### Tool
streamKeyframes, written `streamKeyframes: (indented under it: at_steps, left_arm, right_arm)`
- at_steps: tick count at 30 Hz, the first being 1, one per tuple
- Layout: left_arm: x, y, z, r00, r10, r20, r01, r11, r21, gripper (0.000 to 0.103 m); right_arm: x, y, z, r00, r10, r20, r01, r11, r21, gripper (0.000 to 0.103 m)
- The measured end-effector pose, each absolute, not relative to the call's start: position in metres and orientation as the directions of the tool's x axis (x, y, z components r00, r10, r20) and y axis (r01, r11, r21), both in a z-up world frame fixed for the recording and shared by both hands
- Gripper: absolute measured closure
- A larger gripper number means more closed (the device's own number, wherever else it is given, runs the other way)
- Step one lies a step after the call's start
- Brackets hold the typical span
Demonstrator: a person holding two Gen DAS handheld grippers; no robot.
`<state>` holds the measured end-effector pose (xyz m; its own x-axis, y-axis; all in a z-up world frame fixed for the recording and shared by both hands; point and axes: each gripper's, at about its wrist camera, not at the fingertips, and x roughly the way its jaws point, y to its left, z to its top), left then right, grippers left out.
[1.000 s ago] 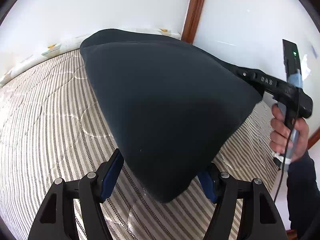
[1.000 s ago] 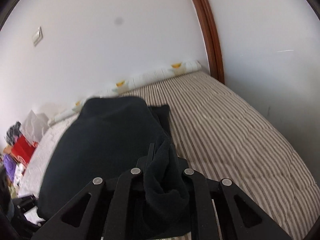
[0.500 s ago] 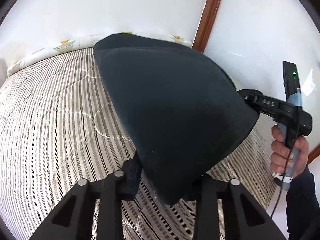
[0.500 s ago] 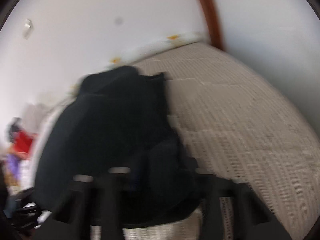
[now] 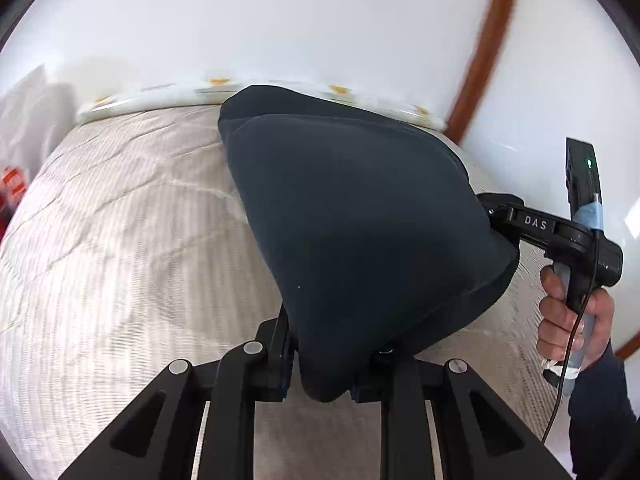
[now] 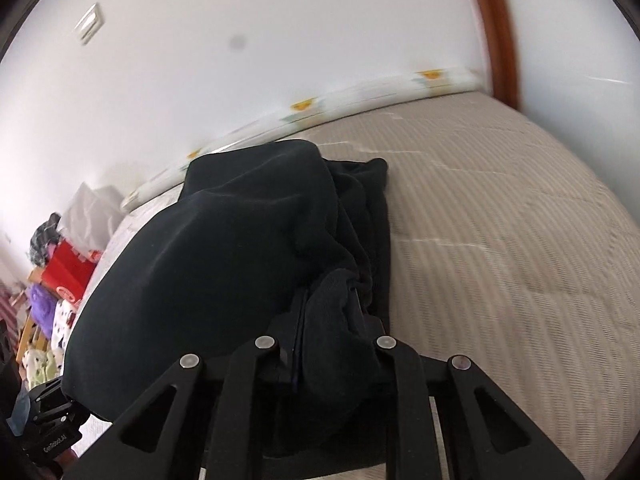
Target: Fold small clothes
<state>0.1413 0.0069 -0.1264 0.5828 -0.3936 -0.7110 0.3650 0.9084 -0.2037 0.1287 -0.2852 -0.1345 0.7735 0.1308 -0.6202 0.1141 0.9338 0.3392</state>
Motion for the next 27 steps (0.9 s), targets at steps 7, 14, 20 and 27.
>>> streamKeyframes:
  at_steps: [7,14,20,27]
  left_arm:
    - [0.154,0.066,-0.130,0.595,-0.343,-0.726,0.278,0.936,-0.214,0.083]
    - [0.156,0.062,-0.143,0.575,-0.332,-0.748,0.288,0.938,-0.195,0.079]
    - [0.144,0.067,-0.147,0.558,-0.331,-0.761,0.289,0.937,-0.196,0.076]
    - [0.115,0.071,-0.140,0.562,-0.341,-0.753,0.292,0.934,-0.205,0.071]
  right_arm:
    - [0.163,-0.218,-0.127,0.759,0.208,-0.617,-0.005,0.950,0.313,0.086]
    - [0.125,-0.224,-0.126,0.775,0.192,-0.602,-0.040,0.966,0.257,0.082]
    - [0.089,-0.233,-0.116,0.779,0.139,-0.611,-0.027,0.982,0.189,0.082]
    - [0.085,-0.200,-0.097,0.844,0.065,-0.533,-0.025,0.996,0.083,0.082]
